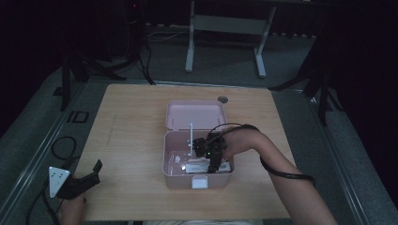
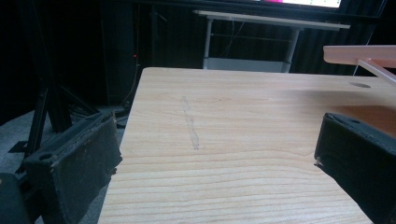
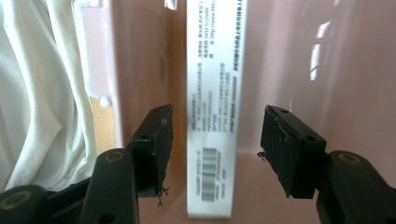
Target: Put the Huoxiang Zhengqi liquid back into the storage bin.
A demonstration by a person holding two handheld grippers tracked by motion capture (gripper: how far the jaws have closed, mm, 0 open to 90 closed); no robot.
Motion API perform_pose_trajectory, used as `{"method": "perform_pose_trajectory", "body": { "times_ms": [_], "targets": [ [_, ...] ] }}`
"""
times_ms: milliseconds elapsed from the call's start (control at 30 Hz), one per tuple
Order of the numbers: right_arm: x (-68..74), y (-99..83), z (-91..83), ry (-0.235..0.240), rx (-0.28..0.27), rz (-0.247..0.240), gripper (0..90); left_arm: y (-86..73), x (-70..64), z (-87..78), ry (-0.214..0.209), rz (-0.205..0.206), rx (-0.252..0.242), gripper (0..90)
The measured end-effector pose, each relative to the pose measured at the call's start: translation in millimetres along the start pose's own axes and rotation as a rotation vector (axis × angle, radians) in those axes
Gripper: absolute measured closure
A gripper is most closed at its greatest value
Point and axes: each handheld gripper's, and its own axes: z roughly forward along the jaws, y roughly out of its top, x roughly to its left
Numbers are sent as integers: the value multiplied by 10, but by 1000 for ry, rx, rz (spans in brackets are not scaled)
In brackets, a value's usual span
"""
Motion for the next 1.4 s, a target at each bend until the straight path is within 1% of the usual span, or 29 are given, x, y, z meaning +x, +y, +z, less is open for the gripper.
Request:
{"method": "perform_pose_trajectory", "body": {
  "times_ms": [200,300,333,400,467,533,600,633,700,767,800,933,1000,1067,1100,1133,1167,1233,1267,1400],
  "targets": [
    [-22,-135,-177,-36,-52,30,383,0,0,0,-1,0,-1,2],
    [-31,-216,-291,-50,-87,40,362,0,2,0,0,0,-1,2],
    [-38,-247,-333,-66,-101,45,345,0,1,0,0,0,-1,2],
    [-50,-316,-416,-76,-129,67,320,0,0,1,0,-1,-1,2],
    [-70,-385,-480,-101,-157,90,306,0,0,0,0,-1,-2,2],
    [-90,-457,-517,-118,-171,106,292,-1,0,0,0,-1,-2,2],
    [-105,-544,-546,-120,-186,126,272,-1,0,0,0,-2,-3,2],
    [-119,-596,-563,-123,-201,132,255,-1,1,0,-1,-1,-2,2],
    [-137,-707,-596,-127,-235,155,194,0,0,0,0,1,0,2],
    [-157,-814,-618,-124,-267,182,165,0,-1,0,0,1,1,2],
    [-167,-866,-625,-130,-278,194,148,0,-1,0,0,1,1,2],
    [-205,-1051,-597,-162,-305,234,133,1,-2,2,1,1,2,2],
    [-239,-1128,-559,-183,-320,267,130,1,-2,1,1,1,3,2],
    [-276,-1207,-508,-202,-334,287,129,1,-2,1,1,0,2,2],
    [-276,-1207,-508,-202,-334,287,129,1,-2,1,1,0,2,2],
    [-316,-1291,-434,-229,-358,301,131,1,-2,2,1,0,3,2],
    [-329,-1322,-397,-231,-363,310,130,1,-2,2,1,0,3,2],
    [-360,-1381,-314,-254,-375,323,130,1,-1,1,1,-1,3,2],
    [-378,-1408,-269,-261,-378,328,129,1,-1,1,1,-1,3,2],
    [-457,-1511,-70,-274,-403,376,129,1,-2,2,1,0,3,2]
  ]
}}
